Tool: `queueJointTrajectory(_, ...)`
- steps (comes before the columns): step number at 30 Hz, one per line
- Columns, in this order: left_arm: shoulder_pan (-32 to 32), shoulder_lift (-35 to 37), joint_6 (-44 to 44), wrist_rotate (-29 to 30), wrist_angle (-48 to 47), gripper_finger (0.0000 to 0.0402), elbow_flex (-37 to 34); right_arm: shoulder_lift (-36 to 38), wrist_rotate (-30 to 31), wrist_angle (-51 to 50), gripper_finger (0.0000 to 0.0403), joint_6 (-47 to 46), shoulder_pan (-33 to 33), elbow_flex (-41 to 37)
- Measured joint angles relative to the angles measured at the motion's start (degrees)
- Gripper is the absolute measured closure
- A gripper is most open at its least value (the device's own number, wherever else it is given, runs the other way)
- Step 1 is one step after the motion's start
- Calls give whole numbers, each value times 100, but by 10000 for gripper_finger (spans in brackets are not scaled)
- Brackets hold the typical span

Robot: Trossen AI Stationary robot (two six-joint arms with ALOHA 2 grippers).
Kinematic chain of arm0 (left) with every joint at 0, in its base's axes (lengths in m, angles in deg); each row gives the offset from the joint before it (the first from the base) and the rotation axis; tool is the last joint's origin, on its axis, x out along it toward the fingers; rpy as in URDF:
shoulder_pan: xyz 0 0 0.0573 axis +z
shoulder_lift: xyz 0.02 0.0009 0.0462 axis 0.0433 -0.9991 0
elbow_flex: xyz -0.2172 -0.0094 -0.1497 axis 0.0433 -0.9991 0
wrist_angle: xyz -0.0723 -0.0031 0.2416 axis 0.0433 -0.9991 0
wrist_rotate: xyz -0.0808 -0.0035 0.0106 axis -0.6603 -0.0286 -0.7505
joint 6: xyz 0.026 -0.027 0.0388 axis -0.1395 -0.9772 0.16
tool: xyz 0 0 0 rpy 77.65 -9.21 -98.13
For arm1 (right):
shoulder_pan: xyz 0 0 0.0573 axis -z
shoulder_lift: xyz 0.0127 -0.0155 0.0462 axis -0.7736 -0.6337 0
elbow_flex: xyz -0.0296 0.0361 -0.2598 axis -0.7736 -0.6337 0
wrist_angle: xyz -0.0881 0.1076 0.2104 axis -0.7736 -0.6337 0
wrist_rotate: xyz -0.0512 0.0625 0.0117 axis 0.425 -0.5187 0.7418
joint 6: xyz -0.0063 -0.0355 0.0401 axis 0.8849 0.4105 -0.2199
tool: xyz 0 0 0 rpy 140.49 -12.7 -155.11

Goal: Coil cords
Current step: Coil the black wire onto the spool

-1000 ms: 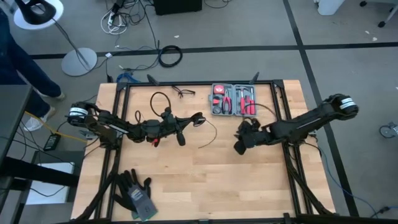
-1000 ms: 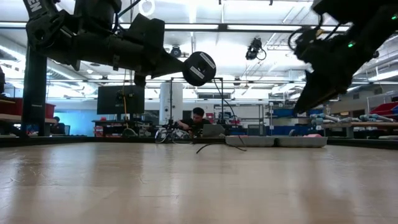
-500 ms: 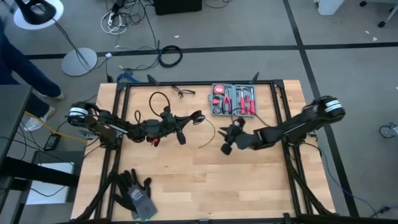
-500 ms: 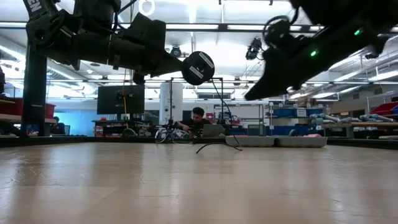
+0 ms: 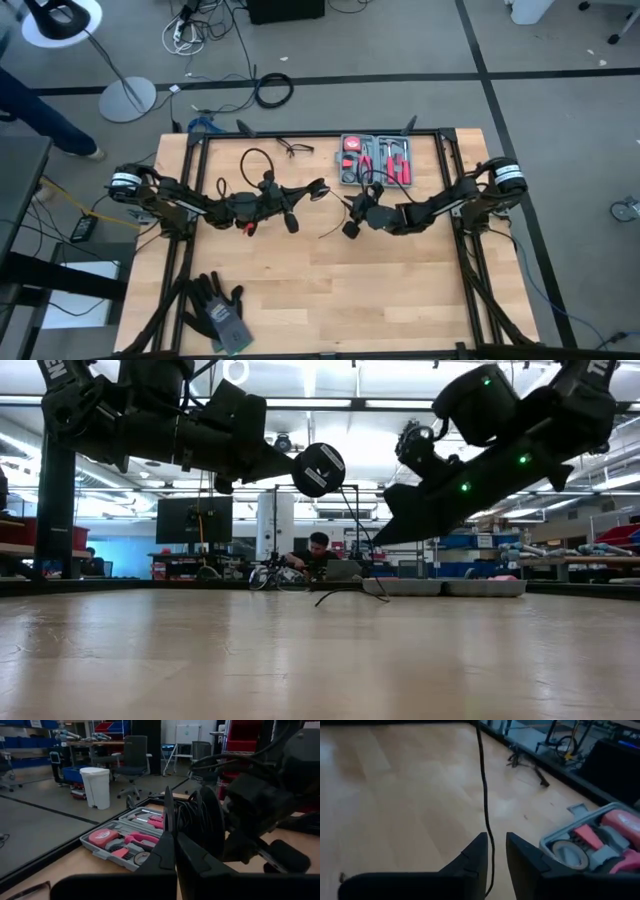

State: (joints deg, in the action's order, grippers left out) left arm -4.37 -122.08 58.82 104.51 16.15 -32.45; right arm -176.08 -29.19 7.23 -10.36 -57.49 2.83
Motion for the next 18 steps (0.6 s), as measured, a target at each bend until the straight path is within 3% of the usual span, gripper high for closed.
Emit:
queueJointTrajectory(6,0,2,-1,-5,37,401,0,-128,-694,-10,335,-187,235,-4)
queueJointTrajectory(18,0,2,-9,-8,46,401,0,-176,-722,89,343,-166,443,-4)
